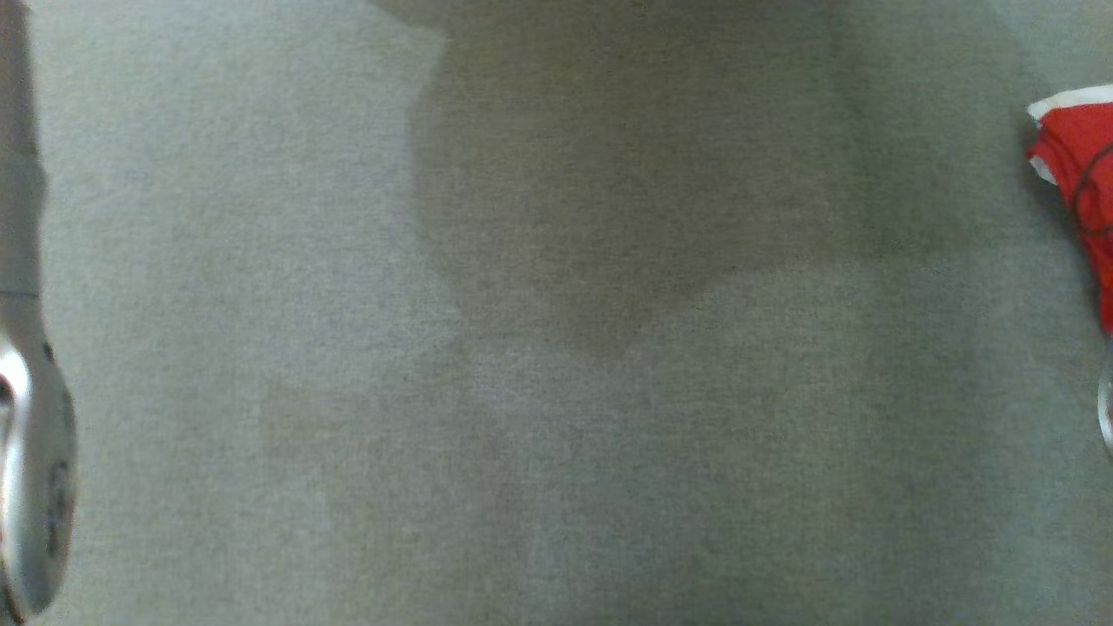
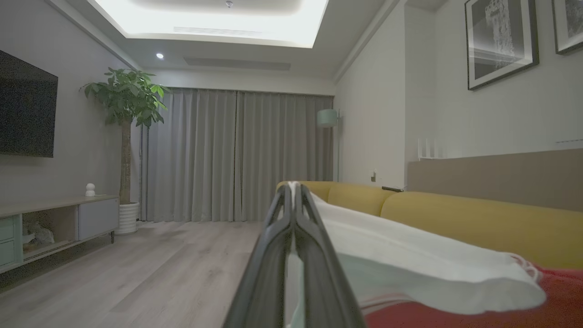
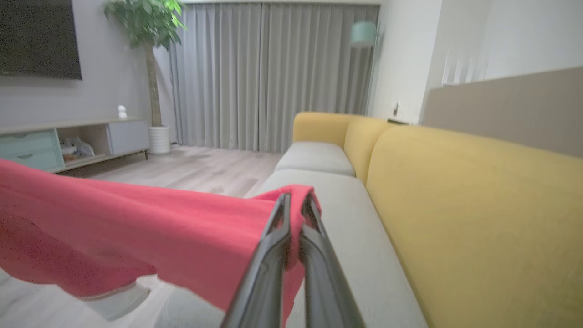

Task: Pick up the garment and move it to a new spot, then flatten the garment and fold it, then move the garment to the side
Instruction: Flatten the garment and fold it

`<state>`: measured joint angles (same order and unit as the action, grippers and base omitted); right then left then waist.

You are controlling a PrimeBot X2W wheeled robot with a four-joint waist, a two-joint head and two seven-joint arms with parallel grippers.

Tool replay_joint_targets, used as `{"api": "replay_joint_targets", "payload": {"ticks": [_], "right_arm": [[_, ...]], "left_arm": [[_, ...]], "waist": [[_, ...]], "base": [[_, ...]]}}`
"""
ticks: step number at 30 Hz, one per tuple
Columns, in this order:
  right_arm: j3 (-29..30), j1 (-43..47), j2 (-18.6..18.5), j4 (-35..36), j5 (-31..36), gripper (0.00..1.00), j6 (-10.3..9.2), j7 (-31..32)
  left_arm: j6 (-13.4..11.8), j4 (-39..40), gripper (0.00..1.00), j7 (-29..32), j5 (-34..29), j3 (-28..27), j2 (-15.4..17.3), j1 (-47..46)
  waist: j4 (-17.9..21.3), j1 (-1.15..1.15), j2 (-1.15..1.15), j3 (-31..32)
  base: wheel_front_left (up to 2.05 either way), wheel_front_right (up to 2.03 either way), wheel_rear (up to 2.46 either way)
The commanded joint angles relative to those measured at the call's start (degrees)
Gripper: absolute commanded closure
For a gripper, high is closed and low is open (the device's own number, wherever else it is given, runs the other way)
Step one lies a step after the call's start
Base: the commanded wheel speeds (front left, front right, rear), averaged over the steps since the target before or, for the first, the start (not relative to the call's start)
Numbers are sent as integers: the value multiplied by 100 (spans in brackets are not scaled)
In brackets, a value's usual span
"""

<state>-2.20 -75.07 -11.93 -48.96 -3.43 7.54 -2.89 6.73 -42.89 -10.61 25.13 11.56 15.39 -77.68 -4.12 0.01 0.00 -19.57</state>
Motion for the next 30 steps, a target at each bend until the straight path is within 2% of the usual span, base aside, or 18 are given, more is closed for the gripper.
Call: {"api": "replay_joint_targets", "payload": {"ticks": [1,5,9,12,16,22,30], "right_arm": [[-68,44,0,40,14,100,-5,-69],[-264,521,-97,-596,-86,100,-5,-179],[-726,1101,-204,-1132,-224,100,-5,-120],[-1205,1545,-310,-1386,-385,100,-5,-26],[-1808,2063,-475,-1515,-769,100,-5,171],[-2607,2690,-695,-1314,-1477,100,-5,662],[-3661,3614,-1379,-158,-2997,100,-5,1480]], "left_arm": [[27,81,100,-72,-32,-8,231,6],[66,-241,100,-235,5,381,164,636],[73,-278,100,-309,45,1107,152,1511],[74,-171,100,-329,176,1643,235,2178],[75,95,100,-322,247,2303,521,2979],[75,541,100,-124,448,2820,928,3870],[49,1553,100,626,714,3106,1638,4961]], "waist": [[-48,-1,0,19],[-127,-1,0,104],[-211,-1,0,292],[-255,-1,0,518],[-284,-1,0,877],[-277,-1,0,1349],[-255,-1,0,1907]], "base": [[0,0,0],[0,0,0],[0,0,0],[0,0,0],[0,0,0],[0,0,0],[0,0,0]]}}
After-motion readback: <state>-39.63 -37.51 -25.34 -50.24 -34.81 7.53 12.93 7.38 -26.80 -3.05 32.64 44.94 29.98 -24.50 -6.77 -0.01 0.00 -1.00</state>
